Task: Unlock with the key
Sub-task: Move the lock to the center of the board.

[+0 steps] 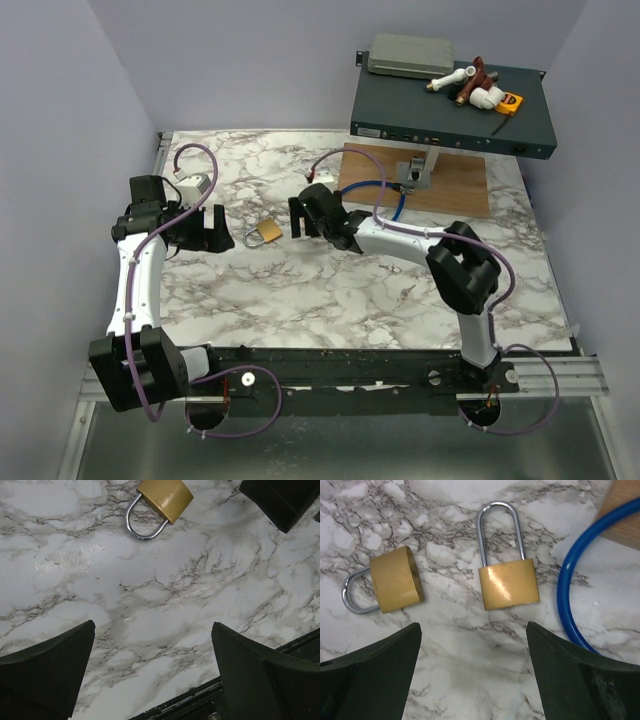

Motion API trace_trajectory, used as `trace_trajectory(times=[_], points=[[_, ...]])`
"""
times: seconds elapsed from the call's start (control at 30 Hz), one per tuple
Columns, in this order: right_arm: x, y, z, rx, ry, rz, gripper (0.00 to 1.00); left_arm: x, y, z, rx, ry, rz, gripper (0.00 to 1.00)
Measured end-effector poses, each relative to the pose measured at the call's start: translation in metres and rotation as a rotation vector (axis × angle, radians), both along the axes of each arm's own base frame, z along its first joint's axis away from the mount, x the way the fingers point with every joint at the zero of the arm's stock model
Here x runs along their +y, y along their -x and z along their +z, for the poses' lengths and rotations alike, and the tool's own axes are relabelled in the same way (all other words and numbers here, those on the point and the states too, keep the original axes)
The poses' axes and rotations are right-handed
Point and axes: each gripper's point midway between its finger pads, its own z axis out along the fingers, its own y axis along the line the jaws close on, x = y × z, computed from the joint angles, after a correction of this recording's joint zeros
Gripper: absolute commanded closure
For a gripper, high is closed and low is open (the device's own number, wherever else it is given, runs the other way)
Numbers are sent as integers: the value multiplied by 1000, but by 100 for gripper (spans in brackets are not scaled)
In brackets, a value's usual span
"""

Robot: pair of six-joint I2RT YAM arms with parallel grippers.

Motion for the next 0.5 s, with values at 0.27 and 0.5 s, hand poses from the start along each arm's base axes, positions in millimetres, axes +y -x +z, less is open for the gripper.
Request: trace_trajectory(times=[0.27, 0.5], points=[[49, -35, -1, -40, 18, 46, 17, 0, 7, -2, -2, -21, -34, 1], [105, -43, -7, -79, 29, 122, 13, 0, 10, -3, 8, -27, -46, 2]])
